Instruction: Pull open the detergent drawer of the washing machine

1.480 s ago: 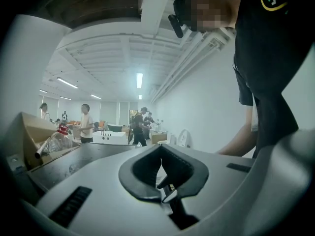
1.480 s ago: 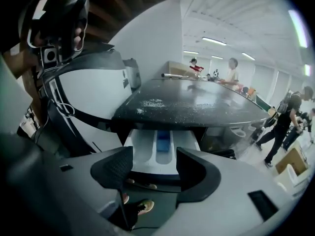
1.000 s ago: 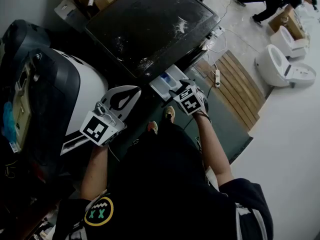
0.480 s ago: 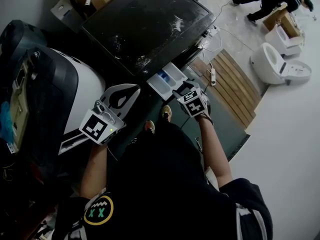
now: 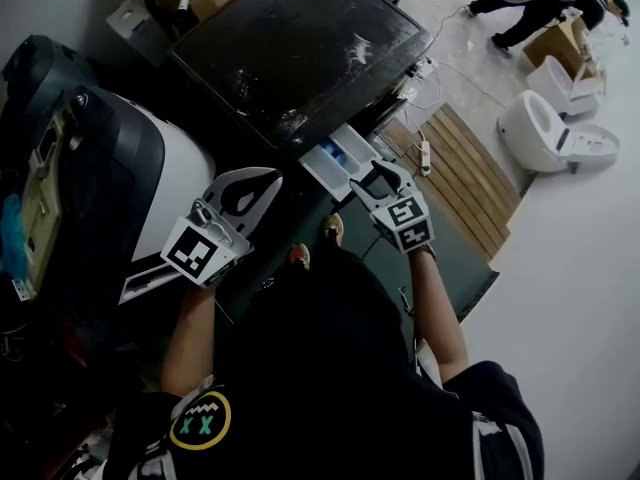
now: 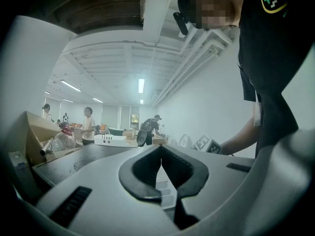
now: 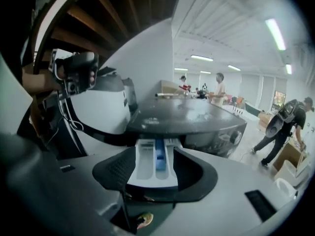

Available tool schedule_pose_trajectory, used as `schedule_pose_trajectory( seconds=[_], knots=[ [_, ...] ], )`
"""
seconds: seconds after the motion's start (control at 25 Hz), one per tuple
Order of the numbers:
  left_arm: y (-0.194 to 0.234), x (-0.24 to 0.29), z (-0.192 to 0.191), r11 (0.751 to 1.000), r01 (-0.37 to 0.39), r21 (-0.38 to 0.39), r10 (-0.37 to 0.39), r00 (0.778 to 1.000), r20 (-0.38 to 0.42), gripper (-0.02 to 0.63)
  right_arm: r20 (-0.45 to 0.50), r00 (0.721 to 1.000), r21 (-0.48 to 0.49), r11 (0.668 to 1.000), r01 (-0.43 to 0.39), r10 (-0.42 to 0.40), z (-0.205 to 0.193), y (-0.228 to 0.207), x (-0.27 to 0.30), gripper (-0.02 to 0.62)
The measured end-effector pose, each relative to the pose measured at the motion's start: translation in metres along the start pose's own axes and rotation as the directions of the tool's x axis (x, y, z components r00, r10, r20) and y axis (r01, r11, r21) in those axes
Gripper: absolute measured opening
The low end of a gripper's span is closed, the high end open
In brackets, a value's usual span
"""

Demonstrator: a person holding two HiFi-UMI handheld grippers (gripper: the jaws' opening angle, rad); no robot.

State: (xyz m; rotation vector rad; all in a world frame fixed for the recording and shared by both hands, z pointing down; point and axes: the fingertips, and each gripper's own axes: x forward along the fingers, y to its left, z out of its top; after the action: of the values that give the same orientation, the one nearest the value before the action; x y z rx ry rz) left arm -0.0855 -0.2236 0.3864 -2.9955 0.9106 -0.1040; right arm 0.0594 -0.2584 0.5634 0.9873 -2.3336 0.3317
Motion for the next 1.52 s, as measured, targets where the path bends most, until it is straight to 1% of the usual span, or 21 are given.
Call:
schedule_pose_trajectory(
  seconds=[0.04, 0.12, 0.2, 0.28, 0.44, 0.56, 0.64, 0.72, 0.84, 1.0, 1.08, 1.32, 1.52],
  knots=[
    [-0.001, -0.001, 0.001, 1.0, 0.005, 0.002, -0.005, 1.0, 0.004, 0.018, 0.057, 0.998, -0.008, 1.0, 0.009, -0.008, 0.015, 0.004, -0.007, 0.258],
    [-0.005, -0.003, 0.002, 1.0, 0.018, 0.009, -0.018, 1.0, 0.01, 0.02, 0.162, 0.987, -0.03, 0.999, 0.029, -0.024, 0.046, 0.012, -0.023, 0.253],
    [-0.009, -0.006, 0.003, 0.999, 0.032, 0.015, -0.032, 0.999, 0.017, 0.018, 0.258, 0.966, -0.054, 0.997, 0.052, -0.036, 0.078, 0.021, -0.041, 0.252],
    [-0.013, -0.009, 0.004, 0.999, 0.045, 0.015, -0.045, 0.999, 0.021, 0.018, 0.339, 0.94, -0.101, 0.992, 0.074, -0.035, 0.108, 0.033, -0.06, 0.244],
    [-0.026, -0.012, 0.014, 0.997, 0.081, -0.013, -0.08, 0.996, 0.049, 0.019, 0.466, 0.884, -0.172, 0.978, 0.12, -0.026, 0.158, 0.062, -0.098, 0.192],
    [-0.033, -0.014, 0.022, 0.996, 0.091, -0.005, -0.09, 0.994, 0.062, 0.018, 0.533, 0.845, -0.187, 0.969, 0.159, -0.035, 0.18, 0.08, -0.124, 0.12],
    [-0.037, -0.013, 0.027, 0.996, 0.088, 0.0, -0.088, 0.994, 0.063, 0.019, 0.555, 0.831, -0.187, 0.967, 0.171, -0.04, 0.185, 0.087, -0.135, 0.057],
    [-0.04, -0.012, 0.03, 0.997, 0.082, 0.01, -0.083, 0.995, 0.061, 0.018, 0.569, 0.822, -0.187, 0.967, 0.175, -0.039, 0.186, 0.092, -0.142, 0.023],
    [-0.044, -0.008, 0.037, 0.998, 0.065, 0.021, -0.067, 0.996, 0.065, 0.018, 0.574, 0.819, -0.176, 0.972, 0.153, -0.025, 0.183, 0.095, -0.147, 0.022],
    [-0.05, -0.003, 0.041, 0.998, 0.041, 0.041, -0.044, 0.997, 0.064, 0.02, 0.597, 0.802, -0.17, 0.977, 0.126, 0.001, 0.185, 0.096, -0.154, 0.021],
    [-0.055, 0.001, 0.044, 0.999, 0.035, 0.033, -0.037, 0.997, 0.065, 0.018, 0.605, 0.796, -0.171, 0.978, 0.119, 0.009, 0.185, 0.095, -0.158, 0.021],
    [-0.067, 0.006, 0.045, 0.999, 0.031, 0.033, -0.033, 0.998, 0.06, 0.018, 0.599, 0.8, -0.185, 0.977, 0.108, 0.026, 0.178, 0.093, -0.162, 0.02],
    [-0.071, 0.01, 0.048, 0.999, 0.033, 0.041, -0.035, 0.998, 0.061, 0.019, 0.605, 0.795, -0.189, 0.976, 0.105, 0.032, 0.176, 0.092, -0.166, 0.02]
  ],
)
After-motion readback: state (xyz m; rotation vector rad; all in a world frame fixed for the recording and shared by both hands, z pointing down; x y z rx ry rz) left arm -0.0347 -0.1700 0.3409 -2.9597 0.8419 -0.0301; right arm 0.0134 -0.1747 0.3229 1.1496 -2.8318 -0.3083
